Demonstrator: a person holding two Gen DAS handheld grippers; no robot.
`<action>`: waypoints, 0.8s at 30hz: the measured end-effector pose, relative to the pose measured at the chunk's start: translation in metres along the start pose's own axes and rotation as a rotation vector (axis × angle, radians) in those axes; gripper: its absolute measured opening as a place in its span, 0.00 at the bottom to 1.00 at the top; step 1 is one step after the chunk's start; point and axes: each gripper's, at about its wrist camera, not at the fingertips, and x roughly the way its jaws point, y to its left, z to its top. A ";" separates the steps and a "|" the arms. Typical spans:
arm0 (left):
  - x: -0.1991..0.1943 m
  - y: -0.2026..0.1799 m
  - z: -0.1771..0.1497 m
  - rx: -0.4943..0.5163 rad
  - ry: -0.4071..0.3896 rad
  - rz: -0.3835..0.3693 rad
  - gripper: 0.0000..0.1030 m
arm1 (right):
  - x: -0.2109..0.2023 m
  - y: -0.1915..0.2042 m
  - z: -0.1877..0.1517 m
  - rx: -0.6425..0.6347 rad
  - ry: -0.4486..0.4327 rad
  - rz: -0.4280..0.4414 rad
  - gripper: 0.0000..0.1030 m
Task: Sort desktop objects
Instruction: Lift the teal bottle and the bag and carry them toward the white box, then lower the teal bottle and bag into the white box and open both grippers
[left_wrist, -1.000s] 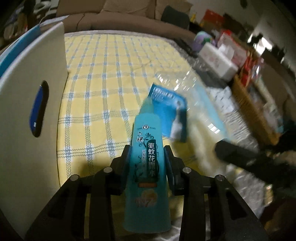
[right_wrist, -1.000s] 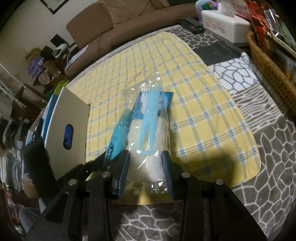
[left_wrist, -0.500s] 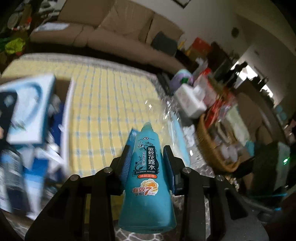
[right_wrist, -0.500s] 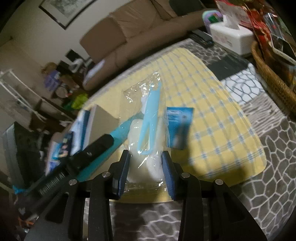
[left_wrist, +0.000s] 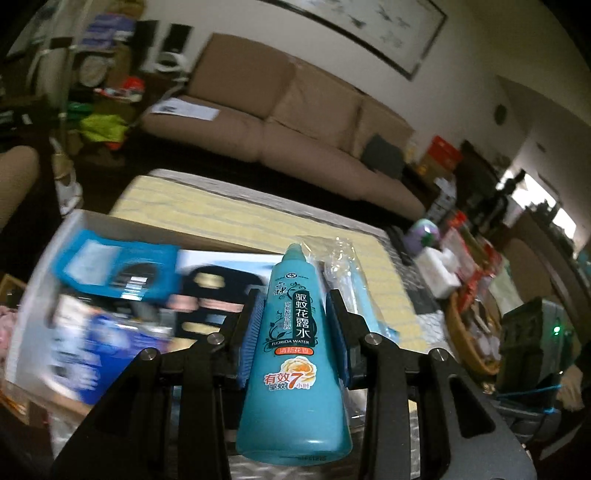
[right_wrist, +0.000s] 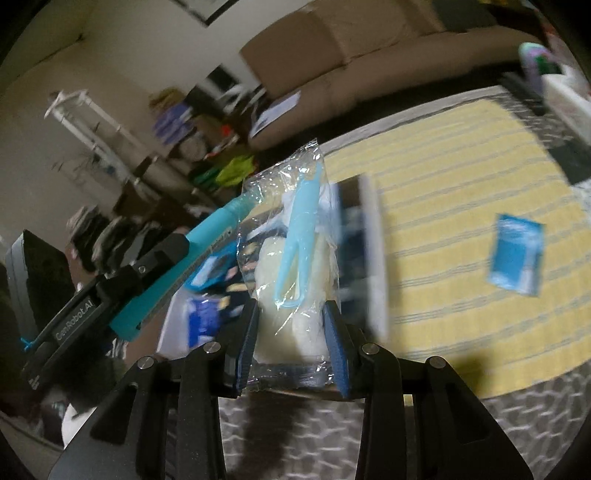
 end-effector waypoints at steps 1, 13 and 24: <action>-0.005 0.016 0.001 -0.005 -0.006 0.018 0.31 | 0.013 0.014 -0.001 -0.007 0.014 0.014 0.35; -0.043 0.180 -0.002 -0.122 -0.020 0.129 0.31 | 0.164 0.136 -0.024 0.044 0.172 0.142 0.35; -0.028 0.208 -0.051 -0.070 0.012 0.169 0.30 | 0.216 0.162 -0.033 0.024 0.172 0.049 0.38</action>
